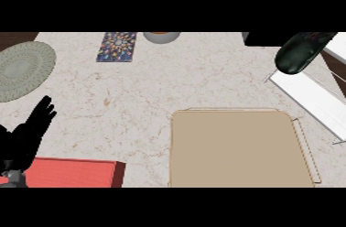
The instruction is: Pick the croissant from the tray and place it in the tiered shelf
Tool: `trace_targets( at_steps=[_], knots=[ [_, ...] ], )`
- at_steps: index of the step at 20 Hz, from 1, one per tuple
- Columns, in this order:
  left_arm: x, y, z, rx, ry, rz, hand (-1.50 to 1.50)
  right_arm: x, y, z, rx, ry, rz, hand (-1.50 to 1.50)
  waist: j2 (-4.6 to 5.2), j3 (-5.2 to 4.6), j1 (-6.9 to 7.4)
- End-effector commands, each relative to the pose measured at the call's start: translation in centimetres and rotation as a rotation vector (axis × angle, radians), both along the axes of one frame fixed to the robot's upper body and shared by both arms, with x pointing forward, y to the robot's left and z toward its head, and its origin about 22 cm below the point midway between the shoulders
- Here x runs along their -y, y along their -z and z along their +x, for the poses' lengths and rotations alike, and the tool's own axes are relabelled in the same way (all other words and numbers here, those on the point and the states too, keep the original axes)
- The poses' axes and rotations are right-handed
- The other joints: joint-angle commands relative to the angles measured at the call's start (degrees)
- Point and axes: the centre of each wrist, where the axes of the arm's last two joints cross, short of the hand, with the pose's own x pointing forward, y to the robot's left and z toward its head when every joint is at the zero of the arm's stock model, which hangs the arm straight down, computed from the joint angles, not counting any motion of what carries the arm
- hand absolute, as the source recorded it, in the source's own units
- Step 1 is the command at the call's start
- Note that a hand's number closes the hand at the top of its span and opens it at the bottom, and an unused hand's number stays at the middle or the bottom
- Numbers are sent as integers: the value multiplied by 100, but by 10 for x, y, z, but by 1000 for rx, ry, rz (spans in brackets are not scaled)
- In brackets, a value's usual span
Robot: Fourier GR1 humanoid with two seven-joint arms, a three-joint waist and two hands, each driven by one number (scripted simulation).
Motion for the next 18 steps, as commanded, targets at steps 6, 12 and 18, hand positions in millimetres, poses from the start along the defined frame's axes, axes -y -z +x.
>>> trace_targets(
  at_steps=[6,12,18],
  knots=[
    [-4,4,9,13,-1,-3,0,62,32,25,69,30,108,150,18,2,0],
    [9,16,0,19,-2,-11,0,73,52,24,110,186,162,150,3,0,-12],
    [-16,-16,4,11,6,16,0,110,51,34,-45,125,92,-150,-1,2,18]
  ],
)
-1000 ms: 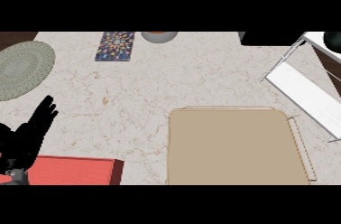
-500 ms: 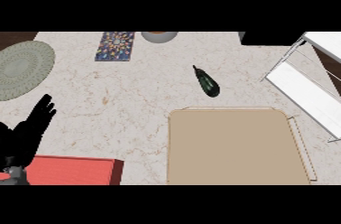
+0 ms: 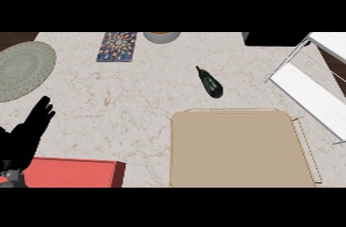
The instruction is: Pick the croissant from the tray and place it in the tiered shelf
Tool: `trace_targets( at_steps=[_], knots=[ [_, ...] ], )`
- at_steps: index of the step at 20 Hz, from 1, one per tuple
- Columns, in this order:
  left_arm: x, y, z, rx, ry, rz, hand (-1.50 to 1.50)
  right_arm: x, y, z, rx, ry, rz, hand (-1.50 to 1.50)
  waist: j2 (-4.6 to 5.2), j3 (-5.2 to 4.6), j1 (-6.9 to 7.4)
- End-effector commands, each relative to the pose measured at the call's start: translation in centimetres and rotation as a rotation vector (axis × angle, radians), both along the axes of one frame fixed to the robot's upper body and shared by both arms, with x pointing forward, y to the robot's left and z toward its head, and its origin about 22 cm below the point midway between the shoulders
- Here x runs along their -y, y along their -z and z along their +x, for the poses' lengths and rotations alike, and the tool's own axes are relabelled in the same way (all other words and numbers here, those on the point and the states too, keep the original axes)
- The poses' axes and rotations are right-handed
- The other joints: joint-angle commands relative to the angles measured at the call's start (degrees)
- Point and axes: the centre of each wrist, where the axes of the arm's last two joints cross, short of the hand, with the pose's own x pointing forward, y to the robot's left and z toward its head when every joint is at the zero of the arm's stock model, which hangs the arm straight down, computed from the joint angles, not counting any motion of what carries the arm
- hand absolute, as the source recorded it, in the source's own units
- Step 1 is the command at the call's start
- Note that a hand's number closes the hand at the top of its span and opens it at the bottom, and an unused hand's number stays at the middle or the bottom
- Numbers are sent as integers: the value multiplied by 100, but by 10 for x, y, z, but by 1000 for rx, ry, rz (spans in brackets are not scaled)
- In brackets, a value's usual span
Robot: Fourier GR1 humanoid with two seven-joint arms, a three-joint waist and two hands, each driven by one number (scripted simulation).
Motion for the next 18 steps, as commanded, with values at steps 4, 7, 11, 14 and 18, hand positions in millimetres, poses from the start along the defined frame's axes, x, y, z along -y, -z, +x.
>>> trace_targets(
  at_steps=[4,7,11,14,18],
  knots=[
    [7,-17,-4,-8,2,4,0,4,24,7,58,-50,-3,-150,-12,0,11],
    [-7,4,-4,-8,-12,6,0,21,23,-1,135,-49,35,-150,-8,-2,-20],
    [6,11,-5,-24,-17,8,0,0,4,-3,270,-87,167,-150,-22,-3,-43],
    [7,3,-2,-30,-13,3,0,27,-13,-17,335,-104,235,-150,-20,0,-36],
    [4,17,-9,-10,-20,-26,0,26,-37,-41,465,-114,276,-150,-24,-4,-51]
  ],
)
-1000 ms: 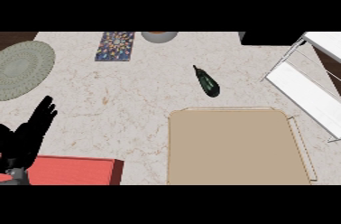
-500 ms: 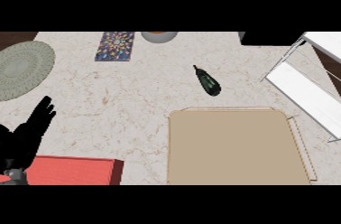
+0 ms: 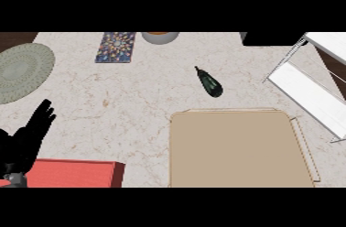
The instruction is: Pick the croissant from the tray and place it in the tiered shelf
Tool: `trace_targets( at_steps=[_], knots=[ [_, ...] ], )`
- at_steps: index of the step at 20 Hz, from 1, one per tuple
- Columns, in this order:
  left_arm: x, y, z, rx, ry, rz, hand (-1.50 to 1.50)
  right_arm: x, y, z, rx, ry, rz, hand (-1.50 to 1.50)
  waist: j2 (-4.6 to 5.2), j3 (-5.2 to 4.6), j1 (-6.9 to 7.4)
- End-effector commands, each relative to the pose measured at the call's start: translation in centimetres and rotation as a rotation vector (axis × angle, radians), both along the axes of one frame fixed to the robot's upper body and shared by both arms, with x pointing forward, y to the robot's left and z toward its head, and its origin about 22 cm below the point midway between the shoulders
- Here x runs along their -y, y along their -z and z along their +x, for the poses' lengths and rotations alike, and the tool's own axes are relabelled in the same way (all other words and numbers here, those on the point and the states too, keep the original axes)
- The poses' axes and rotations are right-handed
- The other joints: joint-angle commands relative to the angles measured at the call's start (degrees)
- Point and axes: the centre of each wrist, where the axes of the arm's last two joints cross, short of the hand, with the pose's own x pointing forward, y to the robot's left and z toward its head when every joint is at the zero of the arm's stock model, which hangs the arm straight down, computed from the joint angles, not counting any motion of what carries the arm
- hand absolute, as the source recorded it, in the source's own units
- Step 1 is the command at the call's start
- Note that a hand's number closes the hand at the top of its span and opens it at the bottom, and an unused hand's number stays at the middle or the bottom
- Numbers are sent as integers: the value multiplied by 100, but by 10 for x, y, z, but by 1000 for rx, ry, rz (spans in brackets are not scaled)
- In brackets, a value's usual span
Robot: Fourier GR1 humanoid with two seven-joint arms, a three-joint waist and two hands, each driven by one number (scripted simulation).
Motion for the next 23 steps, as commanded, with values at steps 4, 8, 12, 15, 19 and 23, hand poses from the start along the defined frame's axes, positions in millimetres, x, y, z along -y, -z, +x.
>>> trace_targets(
  at_steps=[4,8,12,15,19,23],
  knots=[
    [-6,-6,-7,-9,-6,-4,0,-5,-32,-67,192,-33,13,-150,-29,-10,-82],
    [-12,-12,-3,-19,-3,6,0,-9,-45,-114,253,3,39,-150,-31,-11,-117],
    [-11,-4,0,-12,-32,5,0,0,-67,-175,259,92,17,-150,-38,-11,-208],
    [-10,3,-26,-25,-48,-2,0,0,-86,-217,220,132,5,-150,-123,-12,-334],
    [-12,7,-30,-32,-82,14,0,11,-80,-249,151,114,17,-150,-148,-12,-478],
    [-30,1,-35,-31,-122,8,0,23,-91,-289,174,94,-16,-150,-201,-20,-649]
  ],
)
